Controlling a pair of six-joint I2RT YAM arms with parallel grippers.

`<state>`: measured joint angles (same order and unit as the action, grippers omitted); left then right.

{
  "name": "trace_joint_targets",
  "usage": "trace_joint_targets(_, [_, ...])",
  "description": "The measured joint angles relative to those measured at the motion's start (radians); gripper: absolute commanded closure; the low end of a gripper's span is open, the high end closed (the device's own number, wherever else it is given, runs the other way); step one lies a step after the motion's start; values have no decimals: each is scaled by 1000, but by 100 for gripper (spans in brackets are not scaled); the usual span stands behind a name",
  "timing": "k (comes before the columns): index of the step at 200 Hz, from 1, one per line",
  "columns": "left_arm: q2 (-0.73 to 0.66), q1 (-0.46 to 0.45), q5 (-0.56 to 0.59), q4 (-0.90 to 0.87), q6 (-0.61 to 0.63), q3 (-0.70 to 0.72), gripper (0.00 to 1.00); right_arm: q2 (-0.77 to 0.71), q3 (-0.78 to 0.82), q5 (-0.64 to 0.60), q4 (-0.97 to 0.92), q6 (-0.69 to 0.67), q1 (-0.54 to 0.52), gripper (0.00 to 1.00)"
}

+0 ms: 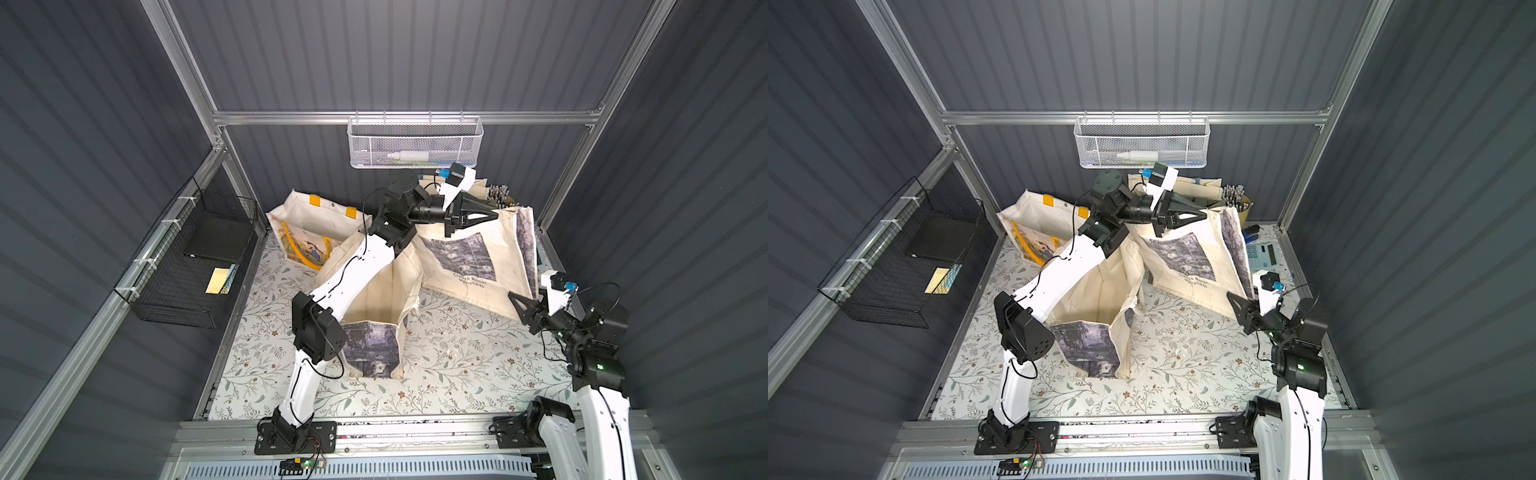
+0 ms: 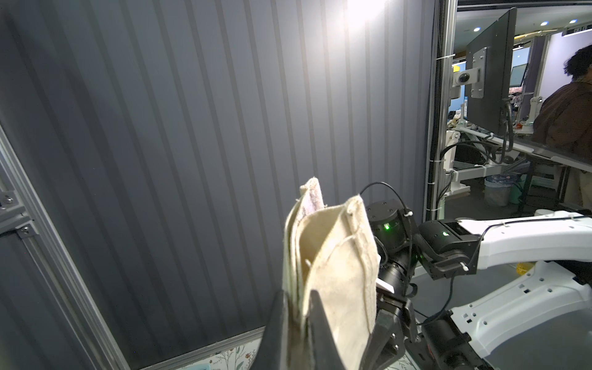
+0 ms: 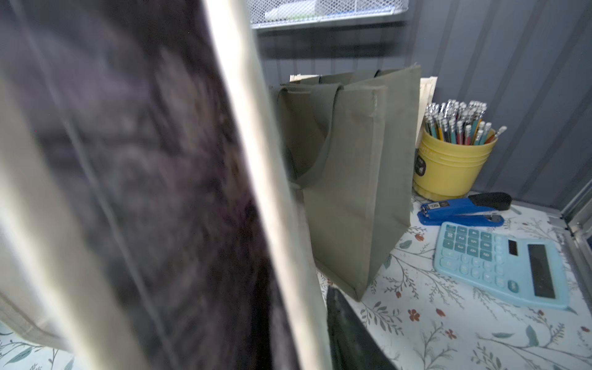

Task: Put away the canvas bag
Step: Press the canvas bag at the center of the board.

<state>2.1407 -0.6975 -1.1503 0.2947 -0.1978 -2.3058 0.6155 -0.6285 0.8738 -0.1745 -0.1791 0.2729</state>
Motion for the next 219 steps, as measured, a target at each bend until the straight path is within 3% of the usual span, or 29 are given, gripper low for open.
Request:
trace_joint_targets(70, [0, -50, 17, -29, 50, 0, 100, 46, -59, 18, 112, 77, 0, 47])
trace_joint_targets(163, [0, -141, 129, -269, 278, 0, 100, 118, -170, 51, 245, 153, 0, 49])
trace_joint_targets(190, [0, -151, 159, -304, 318, 0, 100, 129, -170, 64, 256, 154, 0, 54])
trace_joint_targets(219, [1, -157, 182, -333, 346, 0, 100, 131, -170, 79, 257, 138, 0, 68])
